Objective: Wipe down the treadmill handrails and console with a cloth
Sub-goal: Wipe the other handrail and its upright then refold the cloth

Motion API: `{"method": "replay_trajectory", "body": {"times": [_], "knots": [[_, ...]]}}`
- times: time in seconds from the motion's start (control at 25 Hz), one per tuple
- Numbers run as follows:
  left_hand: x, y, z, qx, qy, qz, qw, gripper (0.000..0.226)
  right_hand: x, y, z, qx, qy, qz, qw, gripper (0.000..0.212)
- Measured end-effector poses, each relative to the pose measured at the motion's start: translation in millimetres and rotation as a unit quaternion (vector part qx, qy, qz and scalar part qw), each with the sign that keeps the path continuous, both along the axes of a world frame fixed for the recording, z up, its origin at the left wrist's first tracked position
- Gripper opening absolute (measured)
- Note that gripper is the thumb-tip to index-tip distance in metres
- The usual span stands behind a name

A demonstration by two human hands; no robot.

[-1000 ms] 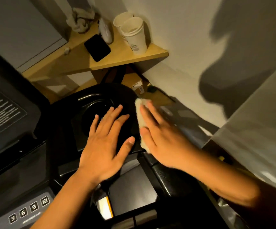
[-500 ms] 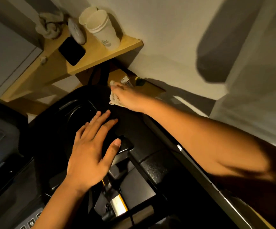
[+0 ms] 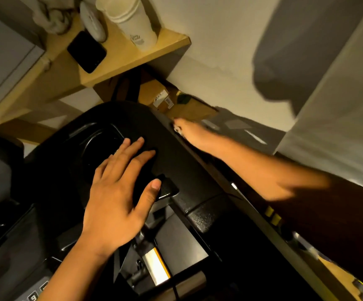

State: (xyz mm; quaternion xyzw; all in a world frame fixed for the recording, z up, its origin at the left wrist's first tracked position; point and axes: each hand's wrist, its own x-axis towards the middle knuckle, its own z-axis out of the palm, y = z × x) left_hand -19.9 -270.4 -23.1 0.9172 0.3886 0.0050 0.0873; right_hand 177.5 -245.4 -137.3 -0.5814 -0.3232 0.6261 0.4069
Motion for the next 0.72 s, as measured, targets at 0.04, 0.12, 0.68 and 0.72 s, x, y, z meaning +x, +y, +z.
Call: {"method": "replay_trajectory", "body": {"times": [0.04,0.12,0.68,0.72], "knots": [[0.8,0.6,0.6,0.0,-0.001,-0.001,1.0,0.051,-2.5,21.6,9.9,-0.001,-0.001,-0.004,1.0,0.046],[1.6,2.4,1.1,0.005,0.0,-0.002,1.0,0.052,-10.2,45.4,24.9,0.031,-0.011,0.008,0.999,0.044],[0.2,0.4,-1.0,0.006,-0.032,0.007,0.999,0.054,-3.6,-2.2,-57.4,0.142,-0.218,0.127,0.957,0.05],[0.0,-0.5,-1.0,0.004,-0.057,0.013,0.998,0.054,-7.8,28.7,-61.0,0.144,-0.285,0.139,0.937,0.055]]}}
